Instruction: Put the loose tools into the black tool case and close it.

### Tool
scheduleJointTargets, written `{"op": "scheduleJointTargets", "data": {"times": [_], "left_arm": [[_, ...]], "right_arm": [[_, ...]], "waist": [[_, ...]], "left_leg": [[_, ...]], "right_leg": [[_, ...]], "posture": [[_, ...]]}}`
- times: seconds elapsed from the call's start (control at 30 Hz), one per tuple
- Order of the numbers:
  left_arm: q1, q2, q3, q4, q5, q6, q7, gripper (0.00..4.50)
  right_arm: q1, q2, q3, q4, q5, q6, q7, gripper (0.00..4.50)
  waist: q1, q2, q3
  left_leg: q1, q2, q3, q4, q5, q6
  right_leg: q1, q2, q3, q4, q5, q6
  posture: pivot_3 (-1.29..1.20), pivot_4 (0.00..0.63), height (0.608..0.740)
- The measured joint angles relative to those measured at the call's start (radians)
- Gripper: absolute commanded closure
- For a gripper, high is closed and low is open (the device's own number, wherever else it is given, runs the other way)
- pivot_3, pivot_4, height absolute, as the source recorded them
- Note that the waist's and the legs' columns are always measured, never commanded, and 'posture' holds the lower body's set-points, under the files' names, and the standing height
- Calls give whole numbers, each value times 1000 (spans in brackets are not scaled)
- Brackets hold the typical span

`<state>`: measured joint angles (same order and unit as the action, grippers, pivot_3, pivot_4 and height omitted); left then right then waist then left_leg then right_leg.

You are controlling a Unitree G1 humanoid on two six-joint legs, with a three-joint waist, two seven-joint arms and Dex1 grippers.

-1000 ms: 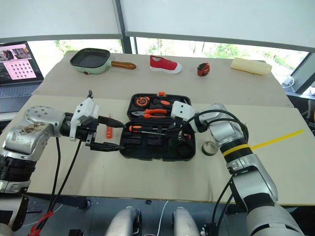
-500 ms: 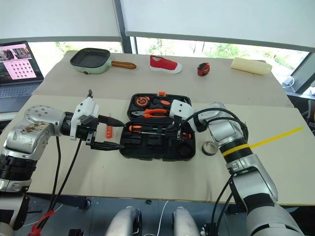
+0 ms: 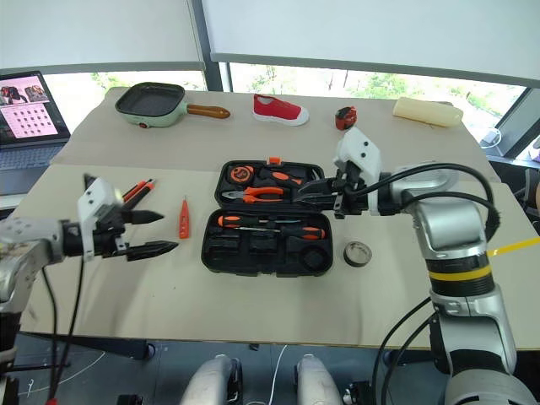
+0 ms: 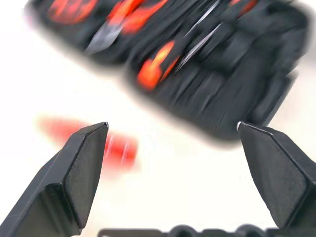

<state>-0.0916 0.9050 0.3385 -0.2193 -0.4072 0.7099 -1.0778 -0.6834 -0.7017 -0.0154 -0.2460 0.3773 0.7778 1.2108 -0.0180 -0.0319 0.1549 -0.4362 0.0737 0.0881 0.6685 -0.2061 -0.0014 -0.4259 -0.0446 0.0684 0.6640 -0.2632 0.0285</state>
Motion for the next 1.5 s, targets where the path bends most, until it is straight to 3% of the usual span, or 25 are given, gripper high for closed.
{"op": "scheduleJointTargets", "data": {"times": [0.17, 0.3, 0.53, 0.73, 0.83, 0.97, 1.37, 1.4, 1.47, 1.5], "left_arm": [[235, -10, 203, -51, 29, 109, 135, 0], [204, -43, 223, -123, -16, 236, 222, 0], [-302, -115, 28, -112, -70, 659, 466, 0], [-700, -146, -211, 256, -50, 886, 557, 0], [-833, -159, -302, 438, -27, 898, 576, 0], [-1010, -248, -385, 714, 22, 900, 596, 0], [-1166, -338, -565, 1097, 131, 710, 480, 0], [-1172, -343, -572, 1116, 139, 691, 472, 413], [-1184, -355, -580, 1155, 158, 659, 460, 641], [-1189, -362, -584, 1174, 173, 641, 454, 998]], "right_arm": [[107, -54, -75, -162, 134, 53, 0, 9], [117, -57, -76, -203, 181, 62, -47, 9], [158, -45, -70, -249, 209, 62, -149, 9], [222, -35, -66, -293, 228, 57, -219, 9], [252, -23, -64, -316, 233, 53, -257, 9], [314, 12, -69, -371, 236, 47, -330, 9], [365, 25, -69, -480, 274, 47, -432, 9], [365, 25, -69, -484, 275, 47, -436, 0], [367, 24, -70, -492, 277, 47, -447, 0], [368, 23, -70, -495, 281, 47, -451, 0]], "waist": [[10, -2, 1], [21, -3, 1], [28, -10, -1], [8, -12, 0], [4, -12, 0], [9, -12, 0], [9, -12, 0], [11, -11, -1], [13, -11, -1], [14, -10, -2]], "left_leg": [[3, 0, 0, 0, 0, 0], [4, -2, 0, 0, 1, -1], [3, -4, -3, 1, 2, -1], [1, -4, -5, 0, 2, 0], [0, -4, -6, 0, 2, 0], [-1, -5, -6, 0, 2, 0], [-1, -5, -6, 0, 2, -1], [-1, -6, -6, 0, 2, -1], [1, -6, -5, 0, 2, -1], [1, -6, -5, 0, 2, -1]], "right_leg": [[2, -1, -1, 0, 0, -1], [3, -3, -1, -1, 0, -1], [4, -1, -1, 0, 1, 0], [2, 1, -1, 0, 0, 0], [1, 0, -1, 0, 0, 0], [1, 0, -1, 0, 0, 1], [2, 0, -1, 0, 0, 1], [2, 0, -1, 0, 0, 1], [3, -1, -1, 0, 0, 1], [3, -1, -1, 0, 0, 1]], "posture": [[0, 150, 740], [0, 150, 740], [0, 150, 740], [0, 150, 740], [0, 150, 740], [0, 150, 740], [0, 150, 740], [0, 150, 740], [0, 150, 740], [0, 150, 740]]}}
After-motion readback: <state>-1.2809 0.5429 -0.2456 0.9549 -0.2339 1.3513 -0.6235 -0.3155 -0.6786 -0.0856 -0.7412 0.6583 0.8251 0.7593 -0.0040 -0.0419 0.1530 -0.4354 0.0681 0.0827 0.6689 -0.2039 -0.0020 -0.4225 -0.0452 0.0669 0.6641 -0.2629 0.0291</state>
